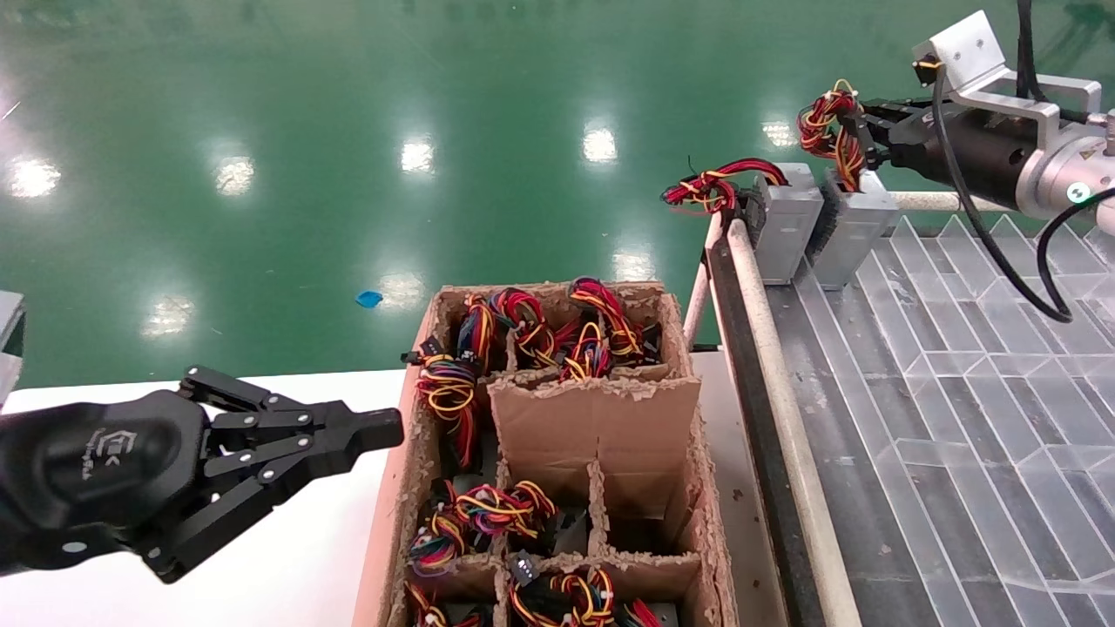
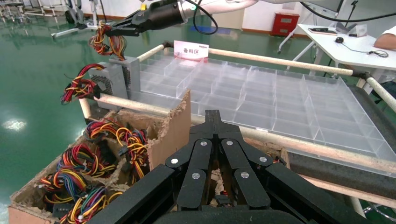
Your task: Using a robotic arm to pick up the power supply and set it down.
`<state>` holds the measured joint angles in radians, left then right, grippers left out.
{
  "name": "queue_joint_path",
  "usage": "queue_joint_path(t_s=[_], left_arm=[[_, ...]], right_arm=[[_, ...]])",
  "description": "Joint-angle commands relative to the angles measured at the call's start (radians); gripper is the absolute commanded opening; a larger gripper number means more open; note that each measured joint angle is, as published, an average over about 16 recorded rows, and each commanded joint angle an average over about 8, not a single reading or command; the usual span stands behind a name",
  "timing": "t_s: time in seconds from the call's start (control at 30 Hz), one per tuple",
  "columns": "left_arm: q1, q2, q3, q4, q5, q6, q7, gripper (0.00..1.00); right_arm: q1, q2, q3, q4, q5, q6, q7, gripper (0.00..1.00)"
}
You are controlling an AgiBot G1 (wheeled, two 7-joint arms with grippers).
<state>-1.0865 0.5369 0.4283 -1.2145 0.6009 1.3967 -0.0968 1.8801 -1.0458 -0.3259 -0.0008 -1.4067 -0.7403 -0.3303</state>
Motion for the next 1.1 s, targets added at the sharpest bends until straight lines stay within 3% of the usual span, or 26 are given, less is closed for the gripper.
queue_joint_path(t_s=[0.03, 0.17, 0.2, 0.23, 0.87, 0.97, 1.1], left_arm=[[0.000, 0.000, 0.000, 0.000, 0.000, 0.000, 0.000, 0.00], [0.000, 0.000, 0.000, 0.000, 0.000, 0.000, 0.000, 0.00], [0.000, 0.000, 0.000, 0.000, 0.000, 0.000, 0.000, 0.00], [0.000, 0.000, 0.000, 0.000, 0.000, 0.000, 0.000, 0.00], [0.000, 0.000, 0.000, 0.000, 0.000, 0.000, 0.000, 0.00], [0.000, 0.000, 0.000, 0.000, 0.000, 0.000, 0.000, 0.00], [0.000, 0.000, 0.000, 0.000, 0.000, 0.000, 0.000, 0.00]], right_arm=[[0.001, -0.002, -0.003, -0.004, -0.004, 0.001, 0.005, 0.35], [0.006, 0.002, -0.003, -0.003, -0.004, -0.009, 0.009, 0.85], [0.006, 0.003, -0.003, -0.003, -0.004, -0.012, 0.010, 0.95], [0.007, 0.004, -0.003, -0.003, -0.004, -0.014, 0.011, 1.00], [0.021, 0.022, 0.004, 0.007, 0.005, -0.058, 0.016, 1.00], [0.025, 0.034, 0.017, 0.017, 0.024, -0.093, 0.011, 1.00], [0.018, 0.068, 0.059, 0.045, 0.087, -0.197, -0.017, 1.00]])
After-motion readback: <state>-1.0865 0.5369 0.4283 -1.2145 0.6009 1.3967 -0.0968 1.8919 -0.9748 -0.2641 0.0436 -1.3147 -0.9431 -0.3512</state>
